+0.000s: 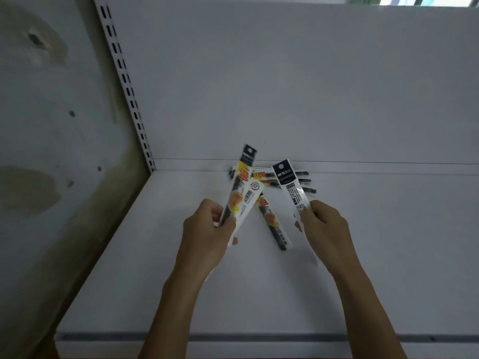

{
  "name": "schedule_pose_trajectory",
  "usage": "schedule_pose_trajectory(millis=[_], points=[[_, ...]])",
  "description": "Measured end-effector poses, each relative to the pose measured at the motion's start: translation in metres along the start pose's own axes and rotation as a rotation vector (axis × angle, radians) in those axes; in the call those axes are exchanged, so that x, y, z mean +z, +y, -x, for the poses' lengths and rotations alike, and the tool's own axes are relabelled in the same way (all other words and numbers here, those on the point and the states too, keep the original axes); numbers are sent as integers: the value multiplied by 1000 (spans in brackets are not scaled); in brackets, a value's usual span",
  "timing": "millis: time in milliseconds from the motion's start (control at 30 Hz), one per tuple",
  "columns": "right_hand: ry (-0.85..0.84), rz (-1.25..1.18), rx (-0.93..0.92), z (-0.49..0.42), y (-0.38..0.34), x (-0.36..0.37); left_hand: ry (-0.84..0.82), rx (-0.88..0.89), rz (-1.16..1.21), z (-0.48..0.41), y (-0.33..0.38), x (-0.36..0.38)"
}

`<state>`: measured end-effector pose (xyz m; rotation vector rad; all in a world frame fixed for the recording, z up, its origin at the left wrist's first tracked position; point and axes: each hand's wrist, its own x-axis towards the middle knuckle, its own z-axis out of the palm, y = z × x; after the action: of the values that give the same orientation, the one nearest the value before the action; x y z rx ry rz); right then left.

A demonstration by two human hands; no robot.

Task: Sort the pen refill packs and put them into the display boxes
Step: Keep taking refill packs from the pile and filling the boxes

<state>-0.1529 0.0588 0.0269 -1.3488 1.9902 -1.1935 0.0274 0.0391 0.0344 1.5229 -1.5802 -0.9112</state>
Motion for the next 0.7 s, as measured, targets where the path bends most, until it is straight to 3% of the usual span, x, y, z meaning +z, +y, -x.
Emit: schedule_pose_trajectory(millis=[100,467,600,633,700], points=[[62,-150,20,8,4,-13,-131,-44,238,5,13,14],[213,-262,111,40,61,-125,-552,109,365,41,80,130],[241,-492,114,50,81,-179,-782,187,342,70,112,181],[296,-523,120,52,90,-195,-776,205,318,77,118,197],[465,-519,93,57,109,-230,-603,230,264,89,130,231]])
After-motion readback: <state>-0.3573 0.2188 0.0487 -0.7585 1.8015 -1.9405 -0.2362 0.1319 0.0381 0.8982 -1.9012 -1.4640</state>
